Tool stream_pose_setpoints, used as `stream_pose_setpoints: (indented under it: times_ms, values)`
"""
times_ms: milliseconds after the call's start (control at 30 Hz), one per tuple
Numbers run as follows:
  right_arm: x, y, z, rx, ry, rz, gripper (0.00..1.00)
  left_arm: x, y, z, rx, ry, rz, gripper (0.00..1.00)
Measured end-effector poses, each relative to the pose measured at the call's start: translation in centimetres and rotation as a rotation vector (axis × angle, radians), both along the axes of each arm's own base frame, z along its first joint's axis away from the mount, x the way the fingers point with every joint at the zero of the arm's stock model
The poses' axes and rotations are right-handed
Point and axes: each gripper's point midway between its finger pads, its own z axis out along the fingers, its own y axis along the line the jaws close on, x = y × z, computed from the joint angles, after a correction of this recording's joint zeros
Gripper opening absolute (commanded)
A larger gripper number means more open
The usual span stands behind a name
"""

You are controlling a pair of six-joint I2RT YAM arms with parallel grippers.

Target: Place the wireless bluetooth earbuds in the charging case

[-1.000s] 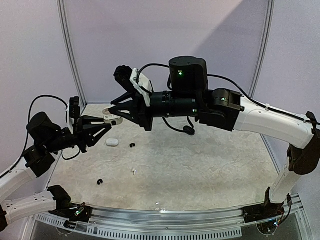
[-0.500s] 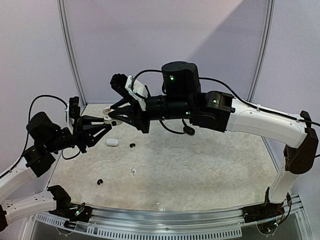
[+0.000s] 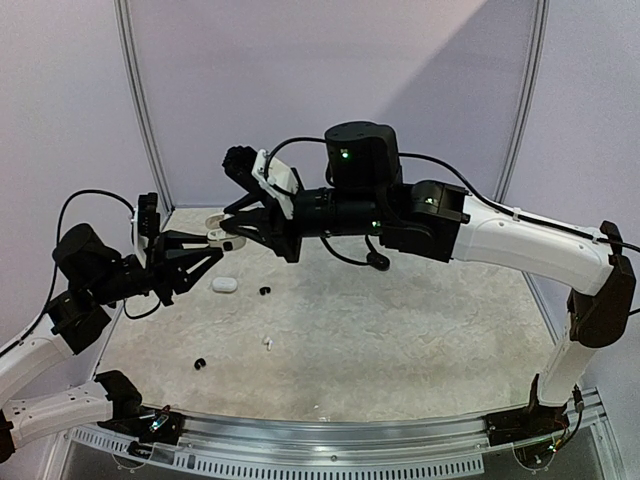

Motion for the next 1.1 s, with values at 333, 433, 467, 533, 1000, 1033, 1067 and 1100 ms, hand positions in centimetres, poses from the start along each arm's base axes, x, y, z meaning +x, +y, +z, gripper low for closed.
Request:
stream_pose_setpoints:
  times_ms: [333,433,467,533,1000,1033,1067,1100]
  values:
    - [0.0,-0.1,-0.5,-0.022,-0.016,0.004,0.15,0.0,0.0,0.0,0.000,0.000,0.002,0.00]
    - [0.0,-0.1,-0.6,-0.026,-0.022,0.005,0.19,0.0,0.0,0.0,-0.001,0.000,0.002,0.00]
    - [0.0,-0.1,-0.6,-0.027,-0.026,0.006,0.20,0.0,0.0,0.0,-0.001,-0.001,0.002,0.00]
    - [0.0,-0.1,-0.7,-0.030,-0.028,0.006,0.22,0.0,0.0,0.0,-0.001,-0.001,0.002,0.00]
    - [0.1,0.1,-1.1,-0.047,-0.021,0.004,0.40,0.3,0.1,0.0,-0.007,0.010,0.016,0.00]
    - [0.1,0.1,-1.0,-0.045,-0.020,0.005,0.41,0.4,0.2,0.1,-0.010,0.015,0.024,0.00]
    - [0.0,0.2,-0.6,-0.037,-0.019,0.011,0.42,0.5,0.2,0.1,-0.013,0.023,0.030,0.00]
    - [0.0,0.2,-0.3,-0.029,-0.013,0.012,0.43,0.6,0.3,0.1,-0.017,0.031,0.035,0.00]
